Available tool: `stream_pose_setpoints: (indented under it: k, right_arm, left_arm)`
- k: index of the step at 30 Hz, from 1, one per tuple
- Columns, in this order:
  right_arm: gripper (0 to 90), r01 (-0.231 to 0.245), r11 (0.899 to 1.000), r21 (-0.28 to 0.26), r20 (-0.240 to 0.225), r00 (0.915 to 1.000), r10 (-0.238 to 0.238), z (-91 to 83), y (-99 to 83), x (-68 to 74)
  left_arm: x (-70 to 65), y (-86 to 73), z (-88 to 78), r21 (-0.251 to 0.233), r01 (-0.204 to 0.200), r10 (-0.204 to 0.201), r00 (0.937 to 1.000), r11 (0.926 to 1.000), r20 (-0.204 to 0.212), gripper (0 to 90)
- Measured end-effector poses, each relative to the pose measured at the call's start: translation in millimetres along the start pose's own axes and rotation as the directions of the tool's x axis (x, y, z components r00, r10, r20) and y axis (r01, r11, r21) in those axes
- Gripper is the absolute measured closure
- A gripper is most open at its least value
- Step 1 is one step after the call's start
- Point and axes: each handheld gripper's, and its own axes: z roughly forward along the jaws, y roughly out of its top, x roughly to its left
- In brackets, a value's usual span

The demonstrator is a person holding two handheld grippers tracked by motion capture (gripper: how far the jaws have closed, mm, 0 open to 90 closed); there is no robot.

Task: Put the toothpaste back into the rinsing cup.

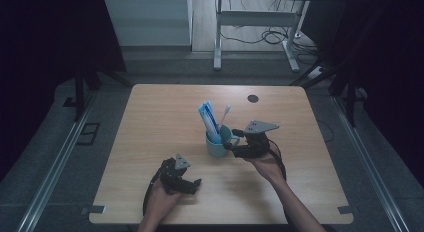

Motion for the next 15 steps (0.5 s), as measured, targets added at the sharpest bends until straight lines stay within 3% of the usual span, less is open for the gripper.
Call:
stream_pose_setpoints:
  k: [15]
  right_arm:
    - [28.9, 0.027, 0.999, 0.028, 0.023, 0.9994, -0.027, -19.3, -3.2, 0.3]
  left_arm:
    - [-0.2, 0.0, 0.1, -0.002, 0.003, -0.003, 1.0000, 1.0000, 0.001, 1.5]
